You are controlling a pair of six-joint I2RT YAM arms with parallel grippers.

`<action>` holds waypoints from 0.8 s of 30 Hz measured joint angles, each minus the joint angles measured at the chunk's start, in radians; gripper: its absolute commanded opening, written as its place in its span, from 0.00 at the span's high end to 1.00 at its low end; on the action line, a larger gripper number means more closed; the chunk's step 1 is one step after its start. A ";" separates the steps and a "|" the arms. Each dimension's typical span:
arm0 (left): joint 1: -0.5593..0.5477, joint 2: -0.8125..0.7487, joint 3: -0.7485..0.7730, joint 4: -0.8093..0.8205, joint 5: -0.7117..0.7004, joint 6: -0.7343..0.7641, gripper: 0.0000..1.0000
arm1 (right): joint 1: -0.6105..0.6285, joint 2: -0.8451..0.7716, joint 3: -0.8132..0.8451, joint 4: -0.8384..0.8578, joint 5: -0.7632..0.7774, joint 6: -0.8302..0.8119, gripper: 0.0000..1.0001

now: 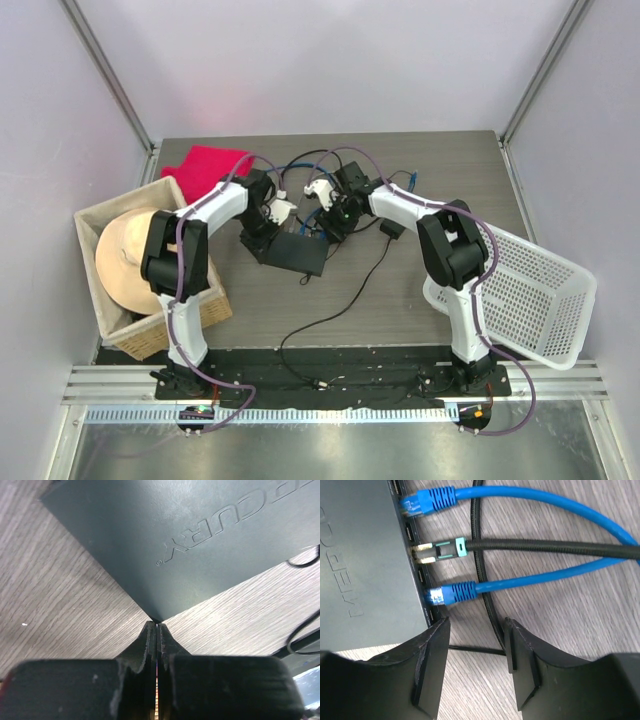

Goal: Pull the plug from the switch port

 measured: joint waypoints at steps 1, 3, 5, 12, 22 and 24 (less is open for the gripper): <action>0.002 -0.005 0.000 0.003 0.006 -0.009 1.00 | 0.000 -0.003 -0.003 0.000 0.000 0.000 0.44; 0.003 -0.011 -0.002 0.010 0.014 -0.026 1.00 | 0.000 -0.004 -0.006 0.000 0.001 0.000 0.44; 0.005 -0.011 -0.005 0.015 0.022 -0.051 1.00 | 0.000 -0.004 -0.006 0.000 0.004 0.000 0.44; 0.009 0.060 0.078 -0.048 0.048 -0.121 1.00 | 0.000 -0.006 -0.008 0.001 0.013 0.000 0.44; 0.010 0.126 0.167 -0.081 0.077 -0.204 1.00 | 0.000 -0.042 -0.063 0.006 0.043 -0.010 0.44; 0.011 0.135 0.185 -0.084 0.074 -0.221 1.00 | -0.002 -0.046 -0.068 0.006 0.050 -0.009 0.44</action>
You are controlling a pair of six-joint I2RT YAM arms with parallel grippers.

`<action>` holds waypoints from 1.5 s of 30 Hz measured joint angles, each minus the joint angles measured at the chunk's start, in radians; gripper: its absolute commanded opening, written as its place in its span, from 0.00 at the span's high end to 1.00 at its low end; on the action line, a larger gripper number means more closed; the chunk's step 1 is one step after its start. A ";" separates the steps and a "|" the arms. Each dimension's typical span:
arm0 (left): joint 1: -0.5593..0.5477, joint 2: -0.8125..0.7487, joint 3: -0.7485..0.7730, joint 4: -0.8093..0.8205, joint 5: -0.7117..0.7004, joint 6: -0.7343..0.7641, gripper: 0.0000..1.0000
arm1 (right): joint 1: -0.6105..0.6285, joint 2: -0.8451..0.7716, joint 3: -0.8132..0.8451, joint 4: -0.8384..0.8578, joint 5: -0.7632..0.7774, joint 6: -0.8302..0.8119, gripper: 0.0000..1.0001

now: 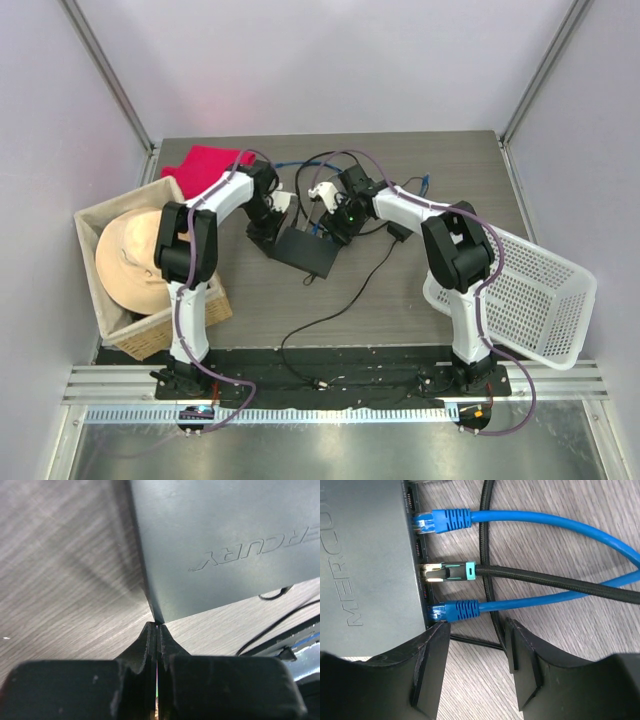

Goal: Pull the plug from the switch port

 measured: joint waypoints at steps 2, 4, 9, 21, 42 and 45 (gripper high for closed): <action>0.000 0.002 0.009 0.004 -0.008 -0.013 1.00 | 0.000 -0.003 -0.003 0.000 0.006 0.000 0.44; 0.002 -0.002 0.007 0.013 -0.014 -0.028 1.00 | 0.000 -0.004 -0.004 -0.001 0.012 0.001 0.44; 0.006 -0.101 -0.126 0.098 0.006 -0.040 1.00 | 0.001 -0.005 -0.004 -0.002 0.017 0.005 0.44; -0.006 0.050 -0.027 0.093 0.111 -0.140 1.00 | 0.000 -0.016 -0.015 -0.014 0.039 0.012 0.43; -0.001 0.194 0.243 0.136 0.134 -0.200 0.94 | 0.011 -0.043 0.021 -0.188 0.026 0.072 0.39; 0.008 0.114 0.165 0.144 0.134 -0.212 0.75 | -0.006 -0.013 0.188 -0.328 -0.008 0.071 0.37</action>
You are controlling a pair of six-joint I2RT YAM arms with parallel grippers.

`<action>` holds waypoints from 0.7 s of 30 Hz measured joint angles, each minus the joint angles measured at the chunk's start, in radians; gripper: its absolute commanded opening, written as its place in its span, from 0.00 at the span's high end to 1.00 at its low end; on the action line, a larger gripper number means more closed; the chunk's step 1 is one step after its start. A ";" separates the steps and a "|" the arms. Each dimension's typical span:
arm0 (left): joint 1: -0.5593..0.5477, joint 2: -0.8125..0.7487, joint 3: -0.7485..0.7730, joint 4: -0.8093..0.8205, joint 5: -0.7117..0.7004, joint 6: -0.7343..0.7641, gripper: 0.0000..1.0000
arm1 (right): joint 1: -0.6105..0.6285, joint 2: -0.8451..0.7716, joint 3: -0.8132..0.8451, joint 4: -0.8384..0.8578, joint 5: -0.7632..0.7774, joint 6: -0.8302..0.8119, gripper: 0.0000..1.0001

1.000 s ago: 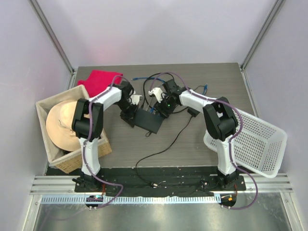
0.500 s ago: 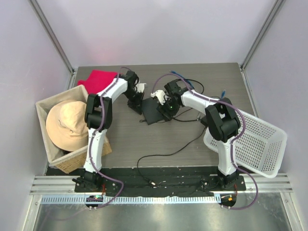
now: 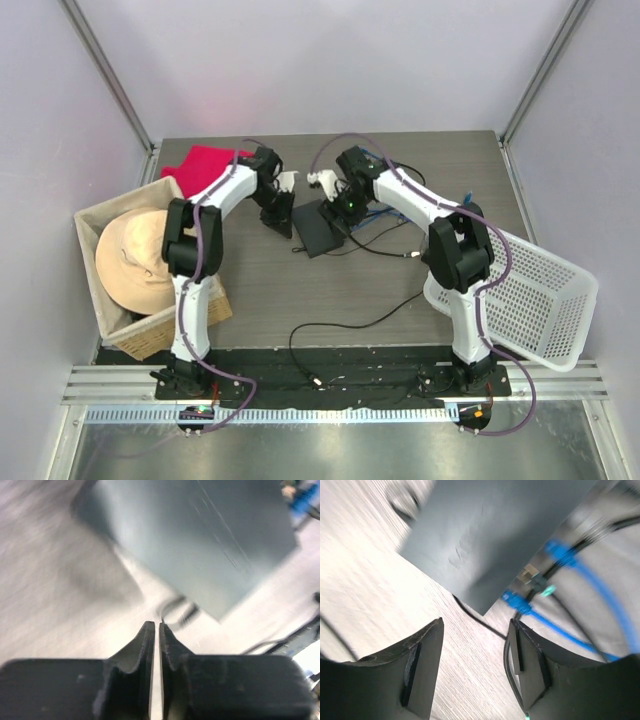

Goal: Pull the plug from the switch port

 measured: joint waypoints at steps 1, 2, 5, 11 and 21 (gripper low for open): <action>0.006 -0.042 -0.027 -0.002 0.000 -0.003 0.70 | -0.006 0.009 0.060 -0.032 -0.021 0.000 0.37; 0.012 -0.072 -0.040 -0.001 0.001 0.000 0.61 | -0.015 0.012 0.110 -0.057 -0.042 -0.001 0.36; 0.035 -0.190 -0.083 0.012 0.014 0.000 0.47 | -0.046 0.012 0.219 -0.109 -0.105 -0.006 0.37; 0.050 -0.333 -0.151 0.041 0.065 0.011 0.33 | -0.087 0.031 0.272 -0.088 -0.146 0.014 0.53; 0.064 -0.389 -0.353 0.150 0.139 0.034 0.28 | -0.063 0.138 0.260 0.146 -0.187 0.167 0.84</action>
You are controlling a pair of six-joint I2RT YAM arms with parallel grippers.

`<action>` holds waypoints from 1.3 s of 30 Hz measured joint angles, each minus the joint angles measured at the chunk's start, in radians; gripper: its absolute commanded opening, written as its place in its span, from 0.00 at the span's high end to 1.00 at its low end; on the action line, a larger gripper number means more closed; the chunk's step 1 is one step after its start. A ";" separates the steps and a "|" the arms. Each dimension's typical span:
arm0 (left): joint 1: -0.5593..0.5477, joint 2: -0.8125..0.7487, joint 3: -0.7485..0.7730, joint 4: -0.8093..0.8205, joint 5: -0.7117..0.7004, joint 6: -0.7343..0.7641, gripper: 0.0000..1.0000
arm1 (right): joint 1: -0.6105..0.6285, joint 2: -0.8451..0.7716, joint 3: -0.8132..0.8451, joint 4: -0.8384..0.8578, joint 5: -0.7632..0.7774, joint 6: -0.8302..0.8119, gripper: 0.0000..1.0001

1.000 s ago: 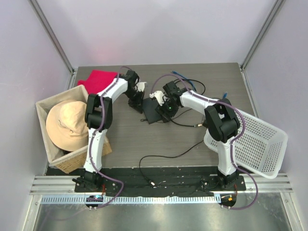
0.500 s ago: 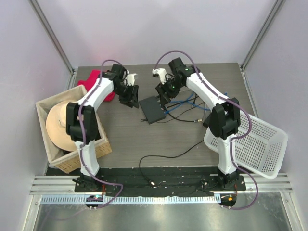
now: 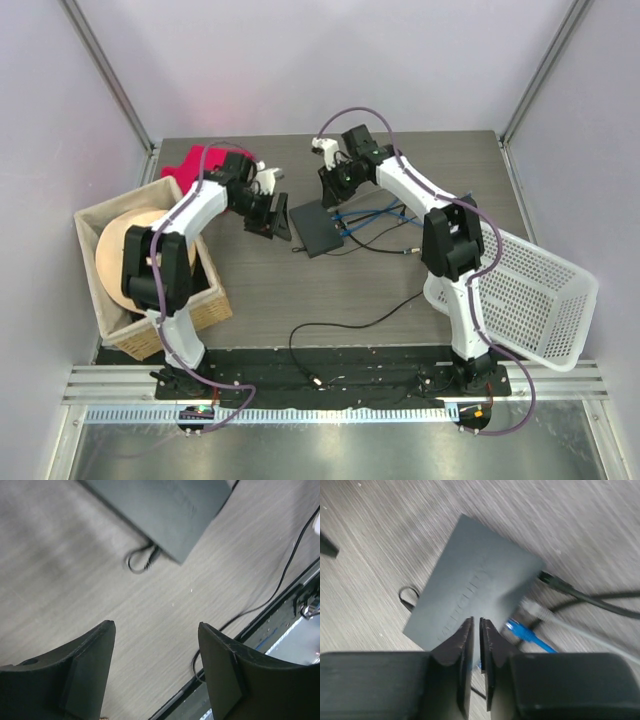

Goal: Pull the plug from the switch port

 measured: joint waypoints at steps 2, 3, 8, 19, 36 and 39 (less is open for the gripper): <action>0.003 -0.043 -0.073 0.027 0.007 0.011 0.28 | 0.010 0.016 0.000 0.018 -0.009 0.010 0.89; 0.004 -0.066 -0.100 0.044 0.012 0.025 0.26 | 0.017 0.023 0.000 0.026 -0.013 0.014 0.91; 0.004 -0.090 -0.143 0.128 0.029 0.077 0.20 | 0.034 0.049 -0.027 0.048 -0.018 0.026 0.98; -0.027 -0.162 -0.266 0.228 -0.083 0.267 0.26 | 0.037 0.076 -0.076 0.066 -0.009 0.044 0.99; -0.248 -0.131 -0.310 0.363 -0.247 0.525 0.47 | 0.019 0.085 -0.081 0.095 -0.019 0.094 0.98; -0.248 -0.103 -0.305 0.376 -0.261 0.528 0.49 | 0.019 0.086 -0.082 0.097 -0.019 0.096 0.99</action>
